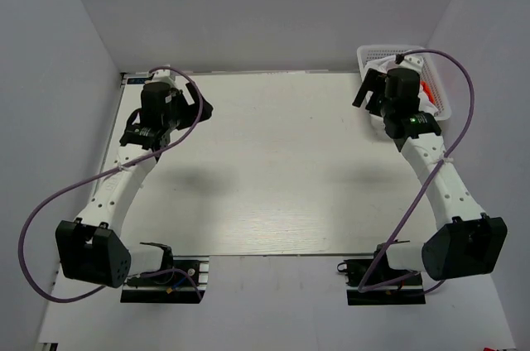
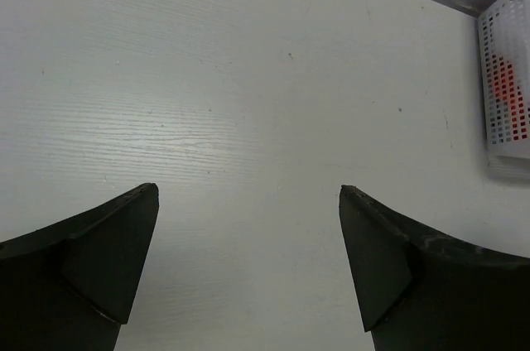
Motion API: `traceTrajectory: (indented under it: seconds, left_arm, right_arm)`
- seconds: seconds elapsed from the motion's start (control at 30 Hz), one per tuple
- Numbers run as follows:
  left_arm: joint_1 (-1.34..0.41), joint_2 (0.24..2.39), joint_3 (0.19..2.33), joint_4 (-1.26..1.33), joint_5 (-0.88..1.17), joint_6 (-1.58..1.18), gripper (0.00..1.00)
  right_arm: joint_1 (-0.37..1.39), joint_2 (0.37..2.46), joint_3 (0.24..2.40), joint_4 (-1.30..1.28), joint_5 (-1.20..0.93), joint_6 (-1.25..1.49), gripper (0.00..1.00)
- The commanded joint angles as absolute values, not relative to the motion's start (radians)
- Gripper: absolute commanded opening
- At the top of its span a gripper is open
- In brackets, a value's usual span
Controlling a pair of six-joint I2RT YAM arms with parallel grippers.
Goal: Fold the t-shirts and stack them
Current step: Grab crumpled tshirt from bin with the right arm
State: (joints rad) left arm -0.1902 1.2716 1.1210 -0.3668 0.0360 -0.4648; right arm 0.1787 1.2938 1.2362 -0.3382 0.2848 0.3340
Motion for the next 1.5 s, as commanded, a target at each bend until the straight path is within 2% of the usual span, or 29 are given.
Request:
traceTrajectory:
  seconds: [0.0, 0.1, 0.23, 0.3, 0.43, 0.5, 0.6, 0.67, 0.87, 0.97, 1.3, 1.47]
  left_arm:
    - [-0.192, 1.242, 1.16, -0.39, 0.02, -0.46, 1.0]
    - [-0.192, 1.281, 1.183, -0.381, 0.02, -0.44, 1.0]
    - [-0.192, 1.37, 1.227, -0.39, 0.089, -0.43, 1.0]
    - [-0.192, 1.422, 1.247, -0.403, 0.1, -0.43, 1.0]
    - [-0.192, 1.468, 1.27, -0.416, 0.15, -0.43, 1.0]
    - [-0.192, 1.491, 1.279, -0.405, 0.164, -0.43, 1.0]
    - [-0.192, 1.5, 1.269, -0.373, 0.186, -0.43, 1.0]
    - [-0.192, 1.509, 1.269, -0.364, 0.195, -0.43, 1.0]
    - [-0.192, 1.554, 1.308, -0.403, 0.198, -0.43, 1.0]
    - [-0.192, 1.574, 1.318, -0.425, 0.198, -0.43, 1.0]
    - [-0.192, 1.623, 1.362, -0.503, 0.218, -0.439, 1.0]
    - [-0.192, 1.603, 1.341, -0.492, 0.209, -0.448, 1.0]
  right_arm:
    - [0.173, 1.322, 1.275, -0.342, 0.287, 0.339, 0.9]
    - [0.172, 1.4, 1.409, -0.434, 0.268, 0.31, 0.9]
    - [0.158, 1.503, 1.535, -0.566, 0.568, 0.37, 0.9]
    - [0.124, 1.526, 1.558, -0.558, 0.589, 0.342, 0.9]
    - [0.077, 1.575, 1.603, -0.535, 0.547, 0.168, 0.9]
    - [0.039, 1.603, 1.603, -0.493, 0.542, 0.153, 0.9]
    - [-0.043, 1.686, 1.661, -0.488, 0.42, 0.14, 0.9]
    - [-0.101, 1.733, 1.756, -0.512, 0.356, 0.15, 0.9]
    - [-0.244, 2.046, 2.103, -0.644, 0.155, 0.183, 0.9]
    - [-0.282, 2.089, 2.109, -0.646, 0.06, 0.195, 0.9]
    - [-0.328, 2.192, 2.042, -0.519, -0.046, 0.195, 0.9]
    - [-0.325, 2.226, 2.023, -0.356, -0.058, 0.173, 0.9]
